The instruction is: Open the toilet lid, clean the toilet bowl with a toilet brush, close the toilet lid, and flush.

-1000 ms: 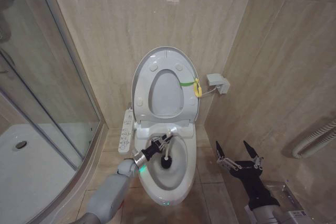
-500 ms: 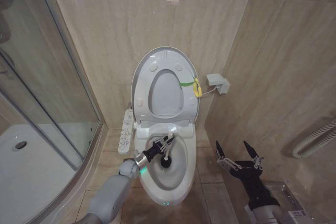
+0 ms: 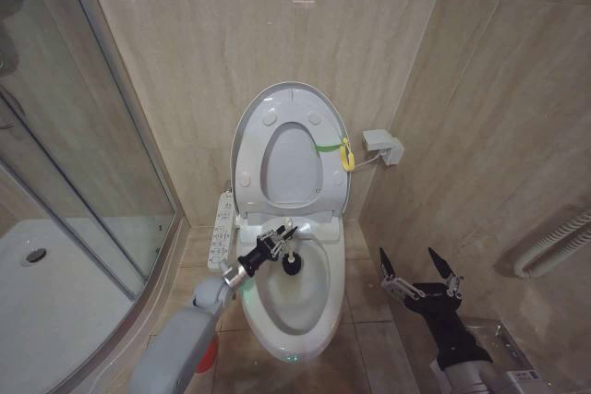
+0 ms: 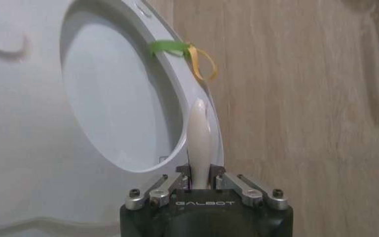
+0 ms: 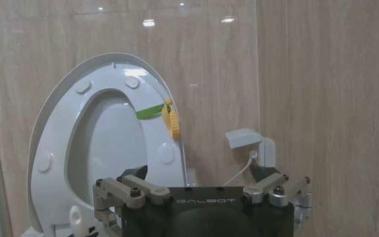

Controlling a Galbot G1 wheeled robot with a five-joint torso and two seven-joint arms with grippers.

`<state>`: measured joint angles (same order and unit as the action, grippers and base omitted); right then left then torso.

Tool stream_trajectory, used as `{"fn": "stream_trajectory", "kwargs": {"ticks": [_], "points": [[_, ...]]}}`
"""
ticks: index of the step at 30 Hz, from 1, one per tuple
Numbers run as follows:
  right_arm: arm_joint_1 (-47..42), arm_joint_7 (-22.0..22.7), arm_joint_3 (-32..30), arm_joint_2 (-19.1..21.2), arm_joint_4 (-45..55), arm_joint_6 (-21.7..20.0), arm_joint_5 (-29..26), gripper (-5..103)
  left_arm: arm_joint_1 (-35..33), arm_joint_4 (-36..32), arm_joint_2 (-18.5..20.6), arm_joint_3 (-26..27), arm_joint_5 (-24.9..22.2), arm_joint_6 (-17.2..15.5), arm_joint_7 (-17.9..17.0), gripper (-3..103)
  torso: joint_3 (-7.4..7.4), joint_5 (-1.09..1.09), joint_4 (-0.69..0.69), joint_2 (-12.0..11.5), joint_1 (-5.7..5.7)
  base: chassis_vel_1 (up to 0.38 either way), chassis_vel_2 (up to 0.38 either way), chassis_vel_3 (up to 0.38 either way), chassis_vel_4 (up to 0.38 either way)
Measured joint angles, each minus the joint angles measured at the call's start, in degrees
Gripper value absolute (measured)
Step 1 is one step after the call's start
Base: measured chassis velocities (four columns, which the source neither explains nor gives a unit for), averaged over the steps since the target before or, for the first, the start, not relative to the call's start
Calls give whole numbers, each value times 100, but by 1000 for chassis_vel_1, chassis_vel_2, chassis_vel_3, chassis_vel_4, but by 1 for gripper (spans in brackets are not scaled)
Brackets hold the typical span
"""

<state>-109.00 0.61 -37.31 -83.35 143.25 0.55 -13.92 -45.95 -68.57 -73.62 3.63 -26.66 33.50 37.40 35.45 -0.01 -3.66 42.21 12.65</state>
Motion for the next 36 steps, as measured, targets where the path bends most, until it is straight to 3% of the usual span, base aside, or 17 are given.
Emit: {"fn": "stream_trajectory", "kwargs": {"ticks": [11,17,24,36], "points": [[0,-1,0,0,0,0,0,100,-1274,-1731,145,441,180,-181,-1069,18,-1,1,0,0,0,0,0,0,0],[0,-2,0,0,0,0,0,100,-2390,-2807,271,890,701,-488,-1783,18,-1,1,0,1,-1,0,0,0,0],[0,-1,0,0,0,0,0,100,-2791,-2988,290,1262,1201,-447,-1845,18,-1,1,-1,1,-1,0,0,0,0],[0,-1,0,0,0,0,0,100,-3090,-3998,328,1595,999,-441,-1773,18,0,1,-1,1,0,0,0,0,0]]}}
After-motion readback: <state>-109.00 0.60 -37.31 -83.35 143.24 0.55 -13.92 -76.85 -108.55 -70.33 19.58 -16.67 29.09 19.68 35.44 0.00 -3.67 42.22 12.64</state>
